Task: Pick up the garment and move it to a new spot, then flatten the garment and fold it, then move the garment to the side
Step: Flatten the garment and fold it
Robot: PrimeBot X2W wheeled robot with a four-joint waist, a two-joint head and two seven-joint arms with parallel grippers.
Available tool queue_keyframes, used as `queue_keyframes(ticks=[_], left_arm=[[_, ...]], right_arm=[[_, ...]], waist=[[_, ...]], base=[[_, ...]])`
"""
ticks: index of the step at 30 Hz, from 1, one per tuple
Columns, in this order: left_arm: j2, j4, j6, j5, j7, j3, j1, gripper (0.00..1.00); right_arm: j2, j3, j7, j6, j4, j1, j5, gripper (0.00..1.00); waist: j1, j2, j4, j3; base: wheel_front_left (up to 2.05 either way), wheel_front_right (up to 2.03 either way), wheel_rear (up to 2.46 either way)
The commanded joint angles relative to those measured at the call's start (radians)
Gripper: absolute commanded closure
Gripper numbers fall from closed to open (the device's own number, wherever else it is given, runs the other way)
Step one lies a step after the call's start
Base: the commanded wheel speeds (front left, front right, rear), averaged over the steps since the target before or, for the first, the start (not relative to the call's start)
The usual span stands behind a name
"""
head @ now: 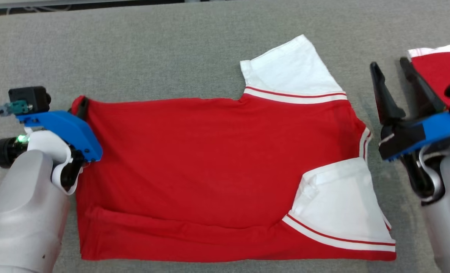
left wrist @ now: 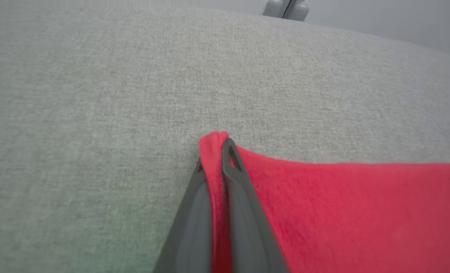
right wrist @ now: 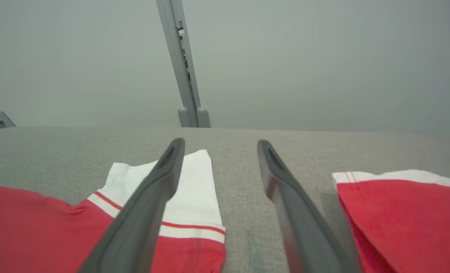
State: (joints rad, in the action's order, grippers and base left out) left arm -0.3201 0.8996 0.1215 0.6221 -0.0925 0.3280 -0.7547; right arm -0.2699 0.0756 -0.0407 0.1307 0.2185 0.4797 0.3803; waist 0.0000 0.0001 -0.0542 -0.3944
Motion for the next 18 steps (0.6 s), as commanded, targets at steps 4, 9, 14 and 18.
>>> queue_keyframes(ticks=[4,9,14,18], left_arm=[[0.044,0.004,0.004,-0.014,0.021,0.031,-0.086,1.00],[0.083,0.022,0.006,-0.011,0.038,0.064,-0.132,1.00],[0.103,0.049,0.005,0.006,0.051,0.094,-0.148,1.00],[0.116,0.055,0.005,0.029,0.056,0.127,-0.145,1.00]], right_arm=[[-0.028,0.055,0.020,0.000,0.149,0.207,0.046,0.00],[-0.050,0.118,0.070,0.000,0.344,0.388,0.077,0.00],[-0.067,0.183,0.117,0.000,0.529,0.510,0.086,0.00],[-0.071,0.235,0.150,0.000,0.643,0.572,0.106,0.00]], waist=[[0.0000,-0.0001,0.086,-0.083],[0.0000,-0.0001,0.139,-0.128],[0.0000,-0.0001,0.168,-0.150],[0.0000,-0.0001,0.179,-0.155]], base=[[0.00,0.00,0.00],[0.00,0.00,0.00],[0.00,0.00,0.00],[0.00,0.00,0.00]])
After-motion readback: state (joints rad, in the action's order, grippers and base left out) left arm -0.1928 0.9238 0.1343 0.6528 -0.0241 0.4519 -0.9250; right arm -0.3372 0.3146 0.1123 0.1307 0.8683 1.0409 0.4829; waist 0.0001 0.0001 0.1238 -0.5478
